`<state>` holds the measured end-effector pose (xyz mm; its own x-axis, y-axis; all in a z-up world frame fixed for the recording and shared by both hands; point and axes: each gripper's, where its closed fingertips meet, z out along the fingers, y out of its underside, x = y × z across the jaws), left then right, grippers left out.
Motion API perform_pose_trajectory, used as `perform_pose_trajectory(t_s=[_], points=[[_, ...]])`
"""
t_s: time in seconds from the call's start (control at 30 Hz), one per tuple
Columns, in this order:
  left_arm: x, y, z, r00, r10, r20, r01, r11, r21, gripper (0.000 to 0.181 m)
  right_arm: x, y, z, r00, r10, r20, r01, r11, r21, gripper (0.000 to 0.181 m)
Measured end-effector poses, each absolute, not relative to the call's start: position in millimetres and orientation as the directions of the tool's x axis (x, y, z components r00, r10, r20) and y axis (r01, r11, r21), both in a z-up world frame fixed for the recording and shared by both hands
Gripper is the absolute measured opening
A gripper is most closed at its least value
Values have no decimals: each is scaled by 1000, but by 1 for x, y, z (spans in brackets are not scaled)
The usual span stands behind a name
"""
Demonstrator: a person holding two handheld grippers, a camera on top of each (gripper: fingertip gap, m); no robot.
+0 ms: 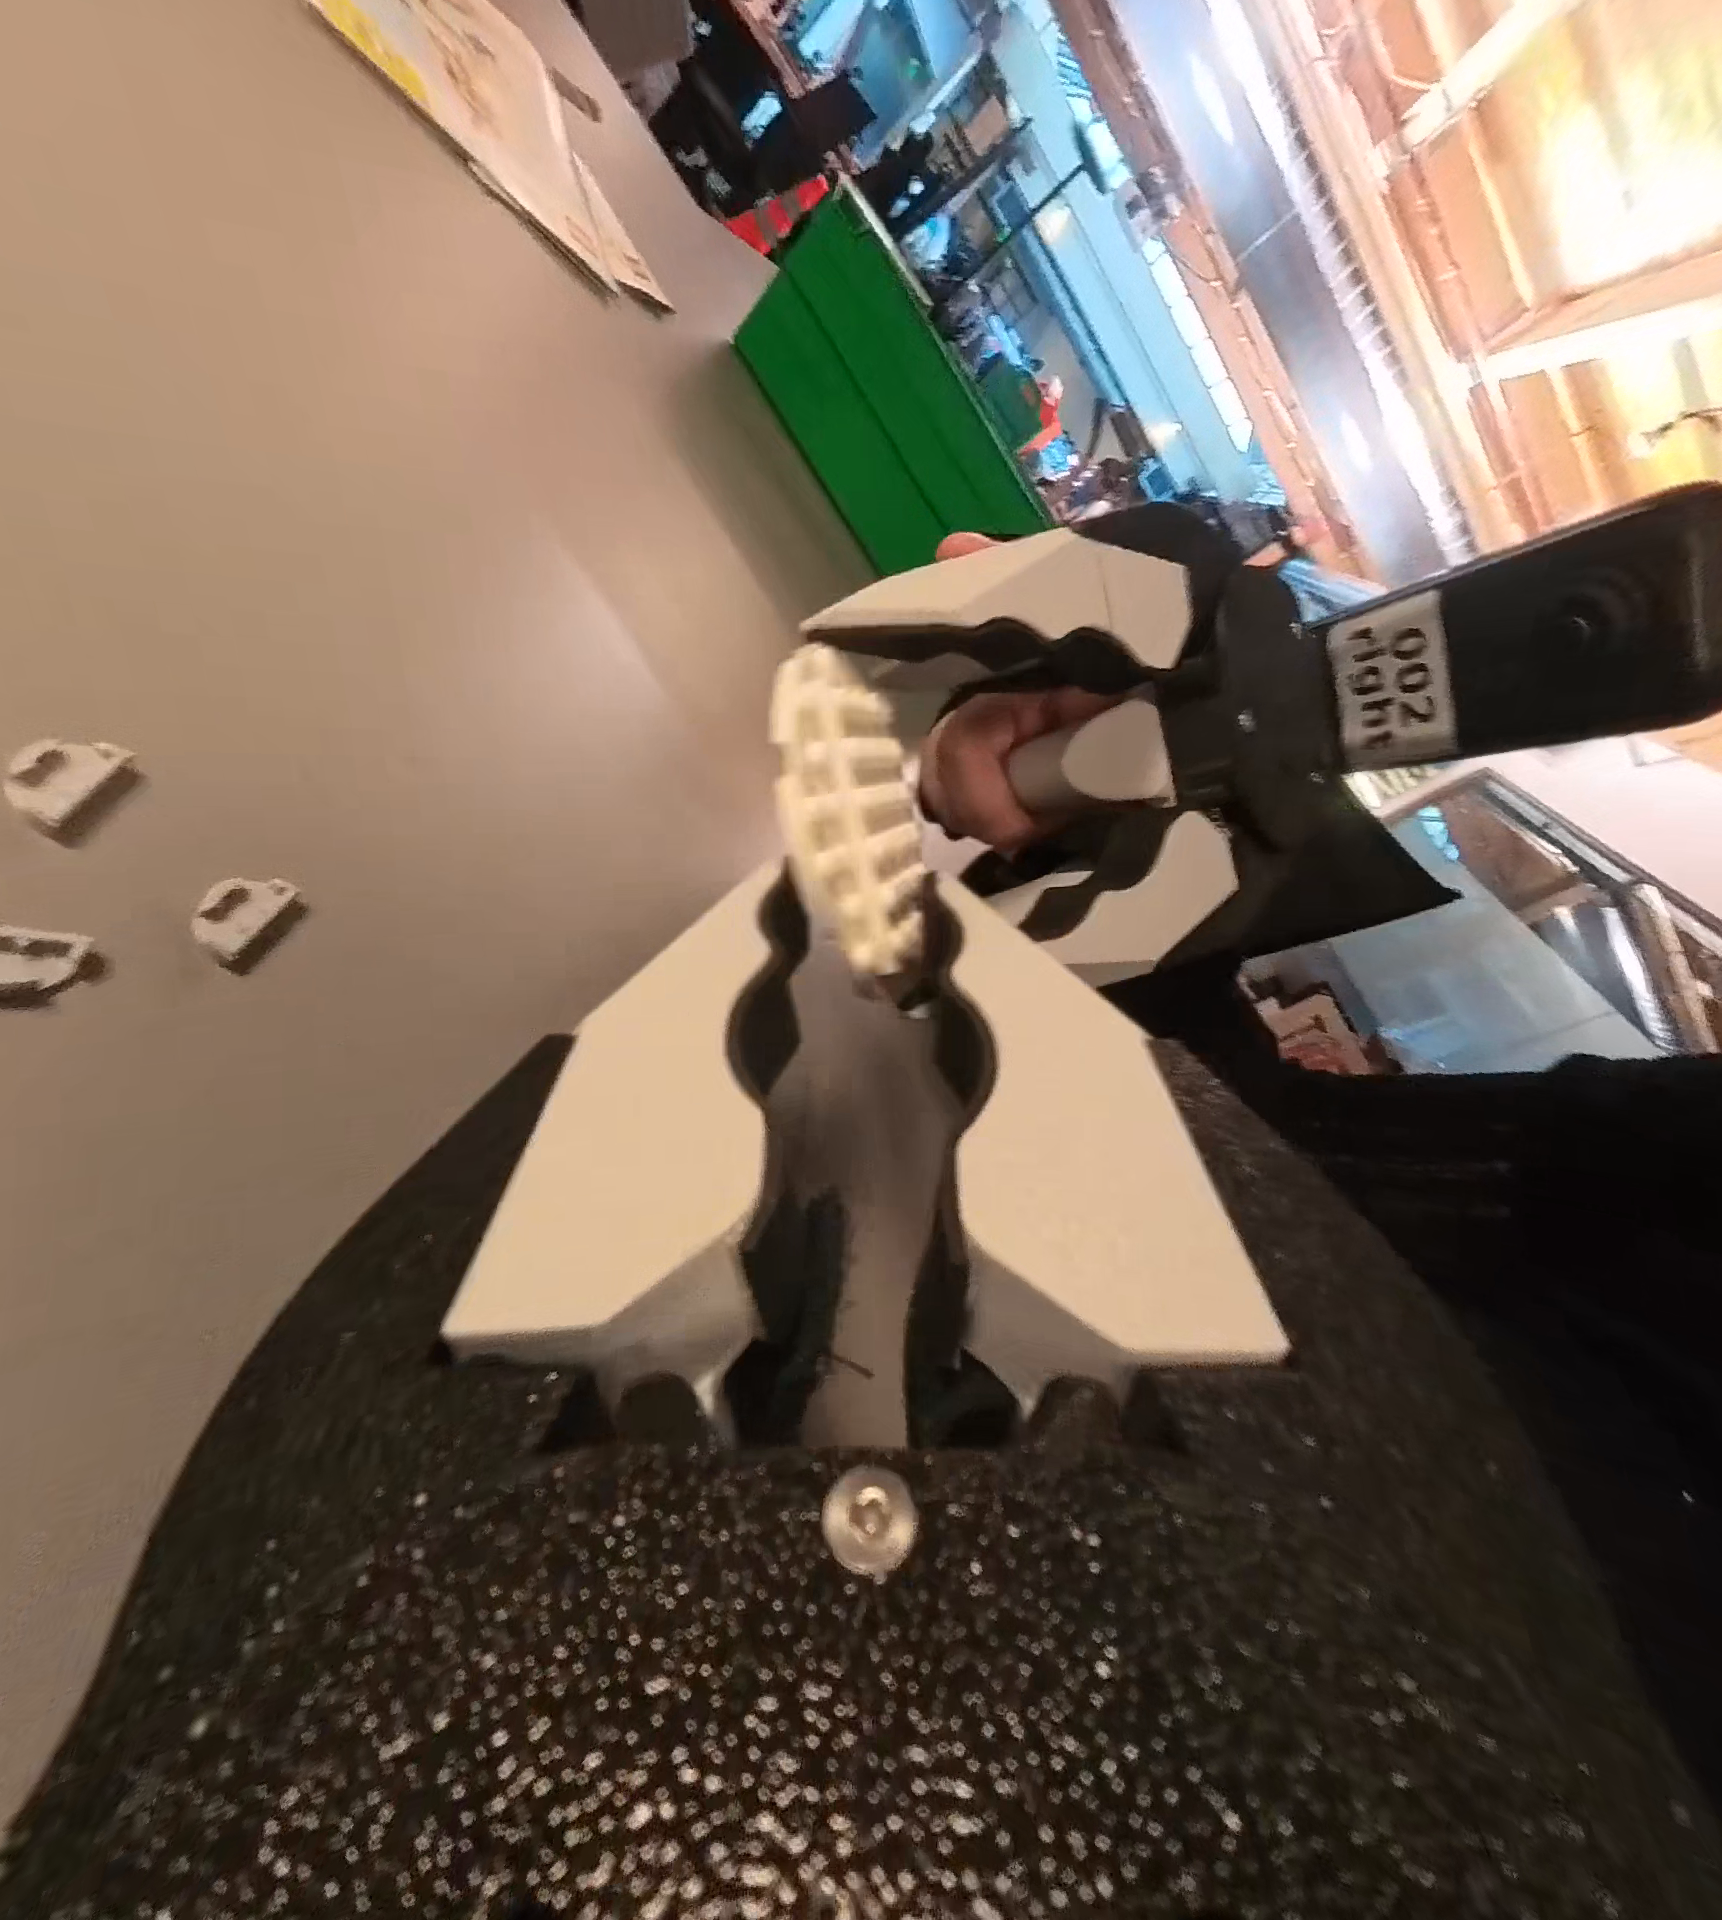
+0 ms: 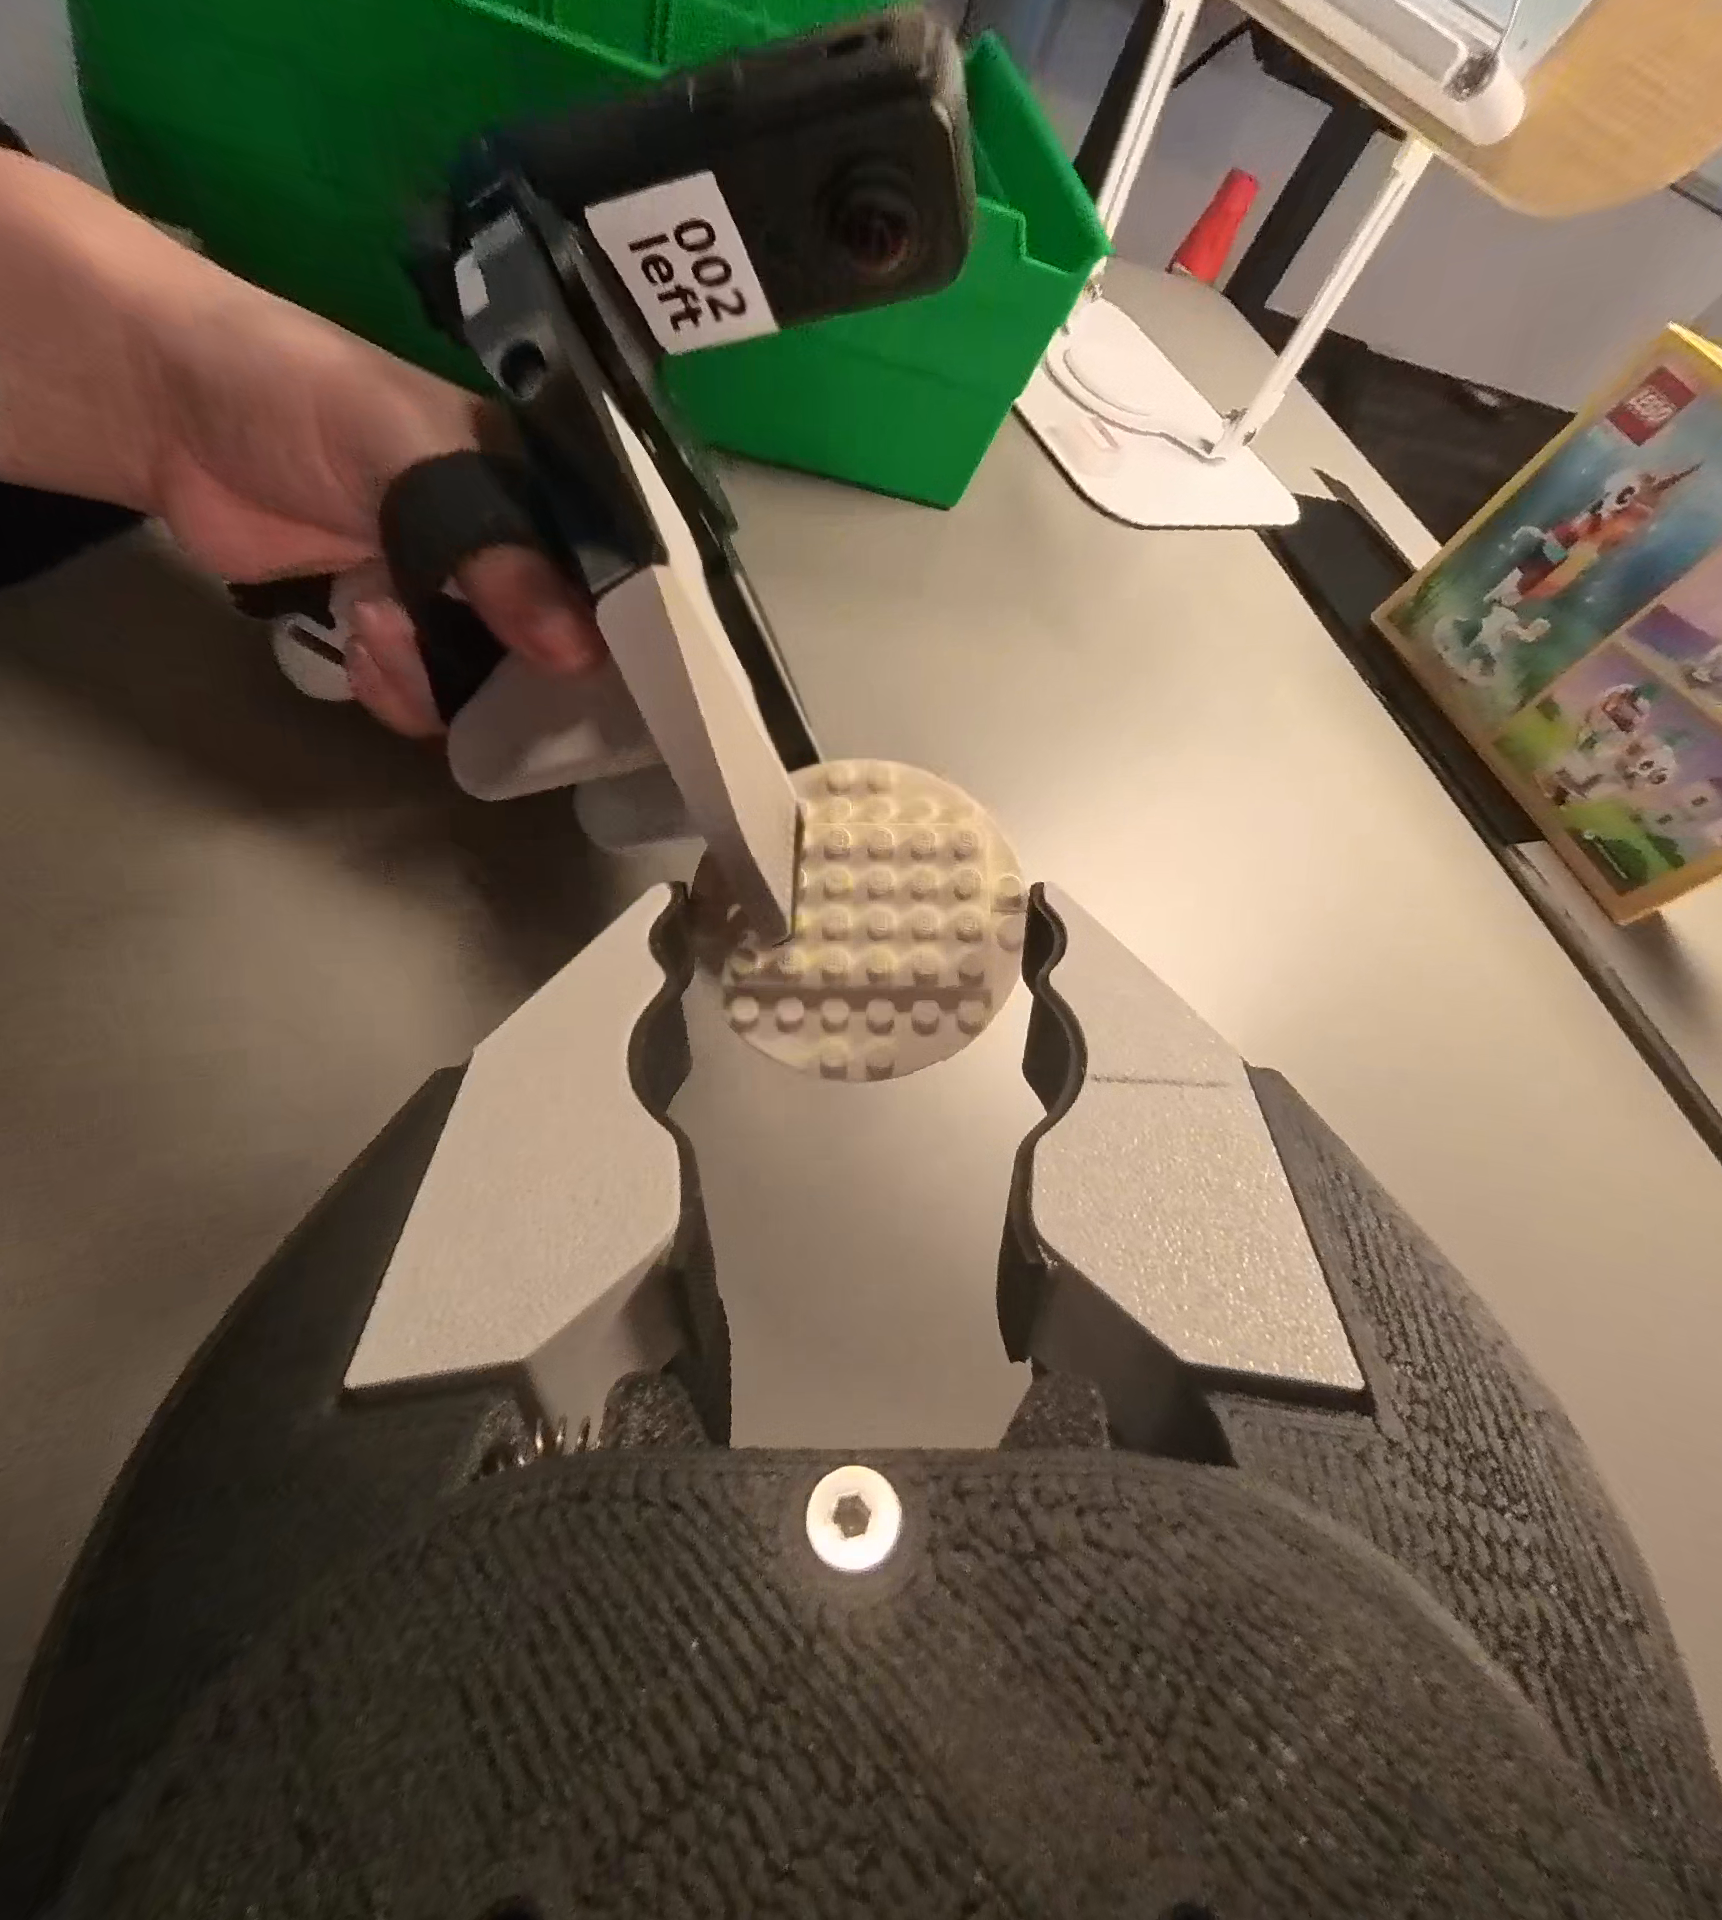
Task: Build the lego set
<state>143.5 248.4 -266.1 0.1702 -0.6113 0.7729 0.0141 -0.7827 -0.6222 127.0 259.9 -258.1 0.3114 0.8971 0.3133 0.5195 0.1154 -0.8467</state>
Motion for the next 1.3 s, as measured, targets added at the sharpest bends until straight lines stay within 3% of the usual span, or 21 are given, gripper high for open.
perform_pose_trajectory(t_s=[0.1,0.23,0.3,0.43,0.53,0.7,0.93,0.97,1.03,1.13,1.2,1.27,1.3], points=[[143,245,-269,160,-608,778,-18,-789,-614,8,127,257,-261,299,919,256,502,77,-861,63],[143,232,-265,95,-669,737,-110,-743,-660,7,135,251,-245,287,957,-34,332,-133,-934,68],[143,219,-269,58,-683,728,-202,-722,-662,7,141,251,-243,278,948,-155,280,-235,-931,61],[144,201,-278,19,-714,700,-316,-668,-674,7,144,237,-248,188,943,-275,290,-321,-902,24],[145,192,-278,-15,-732,681,-350,-635,-689,7,144,222,-256,123,922,-368,332,-388,-860,20],[145,188,-275,-34,-732,680,-357,-627,-693,7,139,207,-255,14,855,-519,318,-496,-808,24],[145,202,-265,7,-772,635,-270,-613,-743,8,136,214,-251,22,790,-613,261,-596,-759,8],[145,209,-259,15,-777,629,-219,-616,-757,13,136,220,-248,33,771,-636,223,-626,-747,7],[143,226,-249,75,-808,584,-118,-589,-800,58,137,234,-244,58,736,-674,136,-675,-725,7],[134,255,-238,285,-902,325,-35,-348,-937,83,141,257,-232,48,657,-752,-40,-751,-659,7],[126,265,-232,419,-907,37,-104,-89,-991,84,144,267,-222,13,613,-790,-141,-781,-608,7],[120,269,-232,482,-818,-314,-274,199,-941,80,147,276,-218,-6,570,-822,-223,-802,-555,7],[117,270,-233,476,-729,-492,-379,335,-863,79,148,281,-217,-15,543,-840,-262,-812,-521,7]])
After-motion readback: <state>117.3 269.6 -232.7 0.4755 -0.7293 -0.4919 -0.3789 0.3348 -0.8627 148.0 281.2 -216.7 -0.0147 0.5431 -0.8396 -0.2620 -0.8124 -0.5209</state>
